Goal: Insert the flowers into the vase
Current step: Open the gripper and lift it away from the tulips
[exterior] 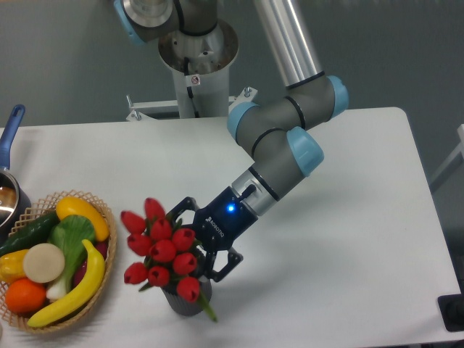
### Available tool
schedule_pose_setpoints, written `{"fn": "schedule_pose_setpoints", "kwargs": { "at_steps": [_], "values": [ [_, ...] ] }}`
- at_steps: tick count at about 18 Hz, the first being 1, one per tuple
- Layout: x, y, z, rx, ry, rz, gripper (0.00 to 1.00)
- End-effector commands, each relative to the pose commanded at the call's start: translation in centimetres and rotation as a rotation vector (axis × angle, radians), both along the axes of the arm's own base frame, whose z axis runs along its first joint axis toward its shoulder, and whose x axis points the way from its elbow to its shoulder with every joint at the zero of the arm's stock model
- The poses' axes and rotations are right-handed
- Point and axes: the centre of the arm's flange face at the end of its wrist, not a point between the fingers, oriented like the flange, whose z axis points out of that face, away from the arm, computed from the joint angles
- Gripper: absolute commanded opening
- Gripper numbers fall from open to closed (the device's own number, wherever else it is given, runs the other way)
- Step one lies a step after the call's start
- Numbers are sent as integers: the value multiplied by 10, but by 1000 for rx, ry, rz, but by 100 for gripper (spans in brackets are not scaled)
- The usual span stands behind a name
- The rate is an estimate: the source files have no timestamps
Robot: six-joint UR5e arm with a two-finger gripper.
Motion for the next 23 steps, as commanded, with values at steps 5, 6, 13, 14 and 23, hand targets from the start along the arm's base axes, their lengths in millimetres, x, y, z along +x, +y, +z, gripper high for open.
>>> {"fn": "schedule_pose_setpoints", "kwargs": {
  "at_steps": [5,6,13,14,23],
  "values": [
    [-7,-13,7,3,4,25,100],
    [-11,-17,6,2,4,33,100],
    [-24,-38,6,-2,-3,72,100],
    [-26,-41,6,-4,-3,79,100],
    [-70,-93,12,-211,155,254,100]
  ]
}}
